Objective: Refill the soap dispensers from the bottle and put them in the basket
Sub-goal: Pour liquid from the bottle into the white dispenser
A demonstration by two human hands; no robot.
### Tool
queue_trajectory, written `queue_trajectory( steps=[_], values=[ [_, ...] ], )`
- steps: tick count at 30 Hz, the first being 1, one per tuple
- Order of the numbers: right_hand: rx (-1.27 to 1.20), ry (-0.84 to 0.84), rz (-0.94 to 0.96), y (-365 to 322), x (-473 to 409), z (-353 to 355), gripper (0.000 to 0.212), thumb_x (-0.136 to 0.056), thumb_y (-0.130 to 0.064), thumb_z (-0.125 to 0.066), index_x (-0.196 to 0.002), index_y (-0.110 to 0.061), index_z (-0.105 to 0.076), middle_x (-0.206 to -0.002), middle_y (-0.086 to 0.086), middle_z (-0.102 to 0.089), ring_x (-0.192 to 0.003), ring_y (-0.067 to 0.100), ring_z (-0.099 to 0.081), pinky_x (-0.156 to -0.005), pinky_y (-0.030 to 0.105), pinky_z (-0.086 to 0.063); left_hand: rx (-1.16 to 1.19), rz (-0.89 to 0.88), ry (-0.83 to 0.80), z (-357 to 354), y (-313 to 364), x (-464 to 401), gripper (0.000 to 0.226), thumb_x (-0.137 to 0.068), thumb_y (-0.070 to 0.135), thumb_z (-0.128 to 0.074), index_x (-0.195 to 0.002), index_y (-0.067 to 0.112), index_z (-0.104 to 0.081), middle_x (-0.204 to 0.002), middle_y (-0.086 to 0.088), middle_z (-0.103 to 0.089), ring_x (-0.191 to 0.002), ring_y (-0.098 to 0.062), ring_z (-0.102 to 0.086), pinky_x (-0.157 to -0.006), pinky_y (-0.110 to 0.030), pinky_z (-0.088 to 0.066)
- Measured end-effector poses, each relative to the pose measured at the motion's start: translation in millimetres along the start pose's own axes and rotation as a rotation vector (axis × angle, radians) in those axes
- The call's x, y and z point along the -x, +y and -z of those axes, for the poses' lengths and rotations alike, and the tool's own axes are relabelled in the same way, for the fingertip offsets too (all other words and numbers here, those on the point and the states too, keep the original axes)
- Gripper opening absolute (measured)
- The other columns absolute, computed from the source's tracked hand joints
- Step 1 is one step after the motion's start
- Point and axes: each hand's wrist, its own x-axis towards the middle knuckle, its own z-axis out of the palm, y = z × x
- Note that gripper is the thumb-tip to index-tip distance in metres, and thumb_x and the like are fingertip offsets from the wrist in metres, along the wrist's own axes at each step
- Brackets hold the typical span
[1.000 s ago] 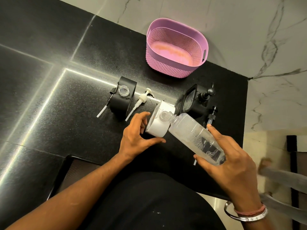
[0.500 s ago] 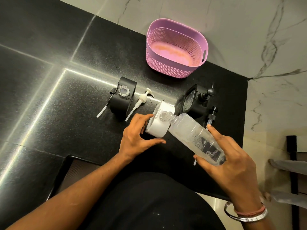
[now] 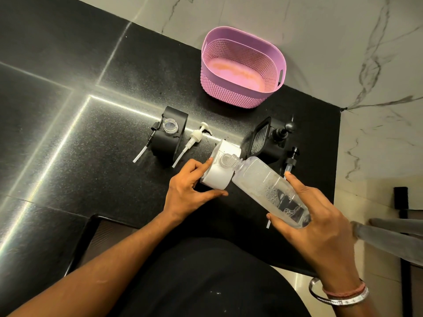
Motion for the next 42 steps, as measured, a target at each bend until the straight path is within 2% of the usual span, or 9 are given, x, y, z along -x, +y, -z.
queue_trajectory(
  steps=[5, 18, 22, 26, 32, 38, 42],
  values=[
    [-0.022, 0.0, 0.011, 2.2, -0.2, -0.2, 0.097, -0.074, -0.052, -0.083, -0.159, -0.028, -0.042, -0.12, 0.0, -0.064, -0.101, 0.011, -0.064, -0.062, 0.014, -0.055, -0.037, 0.0, 0.005, -0.3, -0.5, 0.1, 0.088, -0.074, 0.052, -0.093, -0.146, 0.01, -0.064, -0.105, 0.001, -0.058, -0.089, -0.01, -0.057, -0.074, -0.01, -0.044],
    [-0.025, 0.004, 0.002, 3.6, -1.5, -0.2, 0.097, -0.073, -0.046, -0.088, -0.158, -0.028, -0.044, -0.12, -0.002, -0.065, -0.1, 0.01, -0.064, -0.064, 0.013, -0.054, -0.03, -0.012, 0.015, -0.5, -0.9, 0.5, 0.088, -0.073, 0.05, -0.094, -0.145, 0.01, -0.064, -0.104, 0.002, -0.057, -0.085, -0.005, -0.055, -0.073, -0.009, -0.042],
    [-0.031, 0.0, 0.004, 3.5, -1.2, 0.4, 0.098, -0.074, -0.047, -0.087, -0.159, -0.03, -0.041, -0.121, -0.003, -0.064, -0.101, 0.012, -0.065, -0.063, 0.023, -0.061, -0.03, -0.019, 0.017, -0.5, -0.4, 0.5, 0.089, -0.072, 0.049, -0.095, -0.145, 0.009, -0.064, -0.104, 0.004, -0.056, -0.086, -0.002, -0.054, -0.074, -0.008, -0.042],
    [-0.02, 0.006, 0.003, 2.8, -1.4, 0.4, 0.098, -0.074, -0.047, -0.086, -0.159, -0.031, -0.041, -0.12, -0.004, -0.064, -0.1, 0.012, -0.065, -0.062, 0.026, -0.062, -0.027, -0.026, 0.019, 0.0, 0.2, 0.0, 0.089, -0.072, 0.049, -0.095, -0.145, 0.009, -0.064, -0.102, 0.001, -0.057, -0.084, -0.003, -0.053, -0.073, -0.008, -0.042],
    [-0.014, 0.003, 0.0, 2.3, -1.1, 0.3, 0.098, -0.074, -0.049, -0.086, -0.159, -0.03, -0.042, -0.12, -0.002, -0.065, -0.1, 0.012, -0.065, -0.06, 0.02, -0.059, -0.019, -0.02, 0.004, 0.2, 0.1, 0.1, 0.089, -0.075, 0.054, -0.092, -0.146, 0.01, -0.063, -0.105, 0.001, -0.058, -0.086, -0.009, -0.057, -0.074, -0.011, -0.044],
    [0.015, 0.001, -0.001, -0.5, -2.1, 1.3, 0.099, -0.072, -0.045, -0.089, -0.158, -0.026, -0.044, -0.117, -0.001, -0.066, -0.097, 0.007, -0.061, -0.063, 0.006, -0.045, -0.022, -0.017, 0.008, 0.1, 0.1, -0.2, 0.089, -0.075, 0.057, -0.089, -0.146, 0.009, -0.063, -0.105, 0.001, -0.058, -0.087, -0.007, -0.056, -0.074, -0.01, -0.044],
    [0.009, 0.005, 0.006, -1.1, -1.7, 1.6, 0.098, -0.071, -0.047, -0.088, -0.157, -0.027, -0.045, -0.117, 0.0, -0.066, -0.096, 0.009, -0.061, -0.062, 0.01, -0.048, -0.021, -0.018, 0.005, 0.3, -0.5, -0.1, 0.088, -0.076, 0.058, -0.088, -0.146, 0.009, -0.063, -0.106, 0.0, -0.059, -0.089, -0.01, -0.058, -0.074, -0.013, -0.047]
  ],
)
